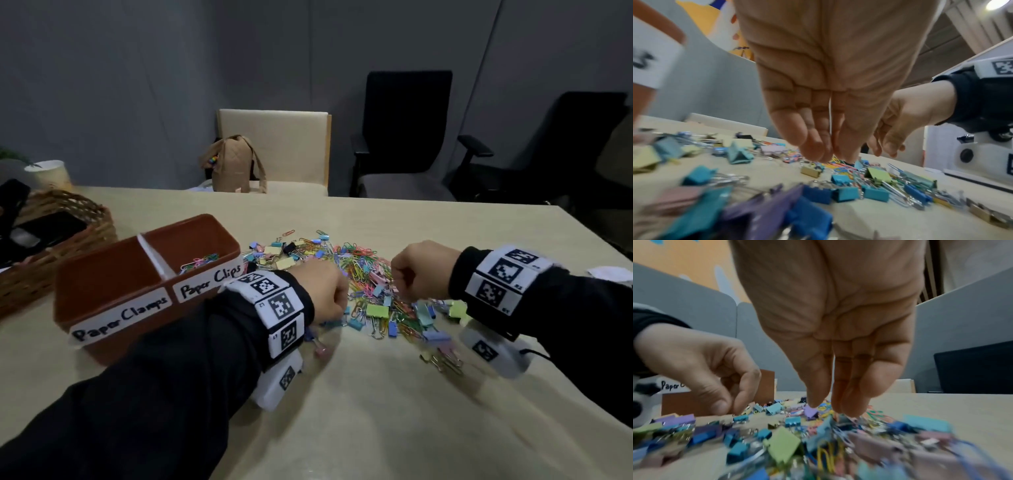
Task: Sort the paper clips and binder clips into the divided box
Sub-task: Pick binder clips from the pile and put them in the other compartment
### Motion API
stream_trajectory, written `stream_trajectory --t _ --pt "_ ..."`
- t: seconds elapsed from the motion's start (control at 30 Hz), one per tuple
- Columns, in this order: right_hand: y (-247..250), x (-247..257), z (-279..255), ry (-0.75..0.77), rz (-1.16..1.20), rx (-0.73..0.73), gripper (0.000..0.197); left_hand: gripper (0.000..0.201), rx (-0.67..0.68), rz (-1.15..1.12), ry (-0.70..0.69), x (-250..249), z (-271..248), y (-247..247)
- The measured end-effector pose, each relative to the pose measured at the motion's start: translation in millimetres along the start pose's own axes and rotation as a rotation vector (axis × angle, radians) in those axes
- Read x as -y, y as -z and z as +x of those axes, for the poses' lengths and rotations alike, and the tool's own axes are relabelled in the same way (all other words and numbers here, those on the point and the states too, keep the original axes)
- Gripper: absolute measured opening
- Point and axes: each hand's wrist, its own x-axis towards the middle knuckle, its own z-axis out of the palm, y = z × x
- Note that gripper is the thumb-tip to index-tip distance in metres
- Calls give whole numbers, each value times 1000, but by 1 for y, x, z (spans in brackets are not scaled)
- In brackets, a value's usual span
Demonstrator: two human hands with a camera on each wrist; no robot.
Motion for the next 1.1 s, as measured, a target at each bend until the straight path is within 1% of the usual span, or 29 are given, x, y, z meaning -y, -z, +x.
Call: stream_trajectory --t 0.07,0.13,0.23,0.27,0.3,0.43,0.47,0.53,0.63,0.73,0.8,0.9,1.0,1.1 --pt "-3 -6 -8 -13 -37 56 18 8 -7 -1 -22 -8 6 -5" --pt "-8 -9 -15 -25 -30 73 18 12 -17 12 -24 -16 11 -11" --pt "-13 -11 -24 -35 -69 77 7 23 -5 51 -29 -24 21 -18" --pt "-14 -12 -28 -47 -67 97 3 25 4 73 -31 -26 23 -20" --pt "-15 -13 -32 -61 -56 128 4 28 9 95 -29 -27 26 -21" --pt "-21 -17 -50 -94 8 265 27 48 42 145 -13 -29 33 -24" --pt "-23 -16 -52 -83 -15 280 32 49 57 145 -16 -30 35 -24" --pt "-28 -14 -53 -40 -112 268 32 42 78 157 -40 -33 36 -23" --pt "-34 -12 -51 12 -181 207 19 24 81 173 -73 -37 37 -22" --pt "-36 -12 -48 49 -219 164 10 17 82 203 -63 -39 36 -20" --pt "-39 -12 -46 67 -217 145 13 17 69 239 -40 -38 36 -18" --pt "-43 -14 -49 78 -141 121 27 21 50 236 45 -30 32 -11" --pt "-44 -18 -53 86 -1 112 26 21 58 231 127 -15 26 -4" --pt "-33 -22 -56 53 62 109 31 17 91 266 195 0 19 -2"
